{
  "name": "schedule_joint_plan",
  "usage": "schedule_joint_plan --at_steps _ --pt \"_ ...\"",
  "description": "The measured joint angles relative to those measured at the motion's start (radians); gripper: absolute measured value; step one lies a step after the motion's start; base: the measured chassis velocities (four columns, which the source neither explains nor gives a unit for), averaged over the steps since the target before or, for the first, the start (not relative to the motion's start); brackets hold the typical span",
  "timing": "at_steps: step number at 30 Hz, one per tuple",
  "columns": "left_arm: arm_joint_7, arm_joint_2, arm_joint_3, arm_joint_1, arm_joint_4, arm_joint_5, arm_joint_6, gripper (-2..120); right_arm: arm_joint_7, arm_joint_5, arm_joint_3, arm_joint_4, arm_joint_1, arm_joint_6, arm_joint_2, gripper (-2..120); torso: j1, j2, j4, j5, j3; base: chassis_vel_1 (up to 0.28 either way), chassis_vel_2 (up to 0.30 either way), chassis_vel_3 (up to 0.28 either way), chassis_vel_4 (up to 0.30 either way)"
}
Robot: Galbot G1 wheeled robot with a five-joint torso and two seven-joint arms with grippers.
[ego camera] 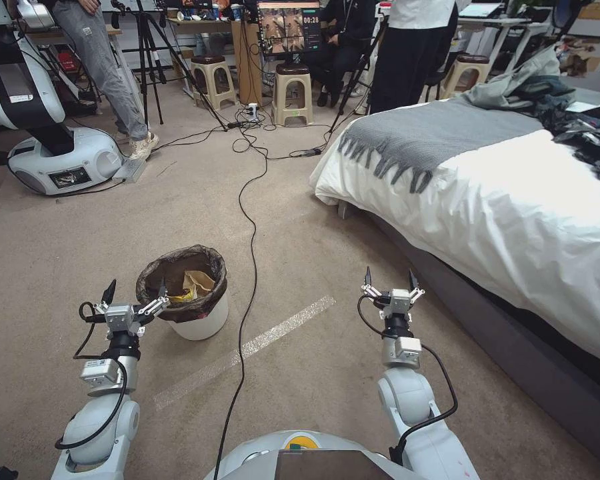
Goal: Pick up the trash bin, then pick up the garbage from the floor and place it into the trash bin.
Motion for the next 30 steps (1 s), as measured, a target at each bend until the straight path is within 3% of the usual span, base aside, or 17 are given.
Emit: schedule_joint_plan --at_steps 30 --pt "-0.014 0.002 0.0 -0.037 0.0 0.001 0.024 100 -0.017 0.007 0.007 0.008 0.004 0.016 -0.004 100 0.0 0.0 0.0 0.0 0.0 0.0 0.0 0.0 0.0"
